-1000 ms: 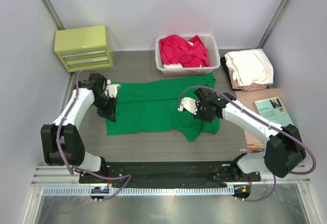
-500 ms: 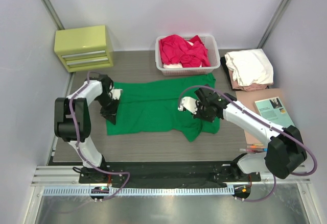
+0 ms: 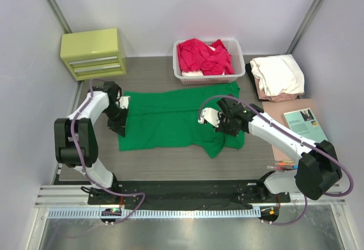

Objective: Fold and stack the t-shirts

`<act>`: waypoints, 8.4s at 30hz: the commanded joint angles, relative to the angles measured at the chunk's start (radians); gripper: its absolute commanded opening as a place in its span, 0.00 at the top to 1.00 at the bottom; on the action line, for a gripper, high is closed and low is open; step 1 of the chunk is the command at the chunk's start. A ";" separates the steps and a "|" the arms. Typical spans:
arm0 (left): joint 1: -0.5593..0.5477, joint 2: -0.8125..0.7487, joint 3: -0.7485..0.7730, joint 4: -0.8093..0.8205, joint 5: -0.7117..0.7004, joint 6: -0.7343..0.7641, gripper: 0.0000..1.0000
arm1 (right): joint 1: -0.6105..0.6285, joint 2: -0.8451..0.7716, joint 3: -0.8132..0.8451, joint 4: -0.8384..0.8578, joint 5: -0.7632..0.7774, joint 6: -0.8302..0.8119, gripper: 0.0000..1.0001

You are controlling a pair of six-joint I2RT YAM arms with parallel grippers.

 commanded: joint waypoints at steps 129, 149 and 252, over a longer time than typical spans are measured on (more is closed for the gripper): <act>0.033 -0.387 -0.132 0.250 0.091 0.120 1.00 | -0.311 -0.078 -0.026 0.376 0.224 0.113 0.99; 0.067 -0.146 0.002 0.358 0.084 0.098 1.00 | -0.314 0.314 0.209 0.511 0.255 0.125 0.99; 0.127 -0.203 -0.068 0.531 -0.015 0.072 0.34 | -0.022 0.383 0.161 0.486 0.158 0.269 0.44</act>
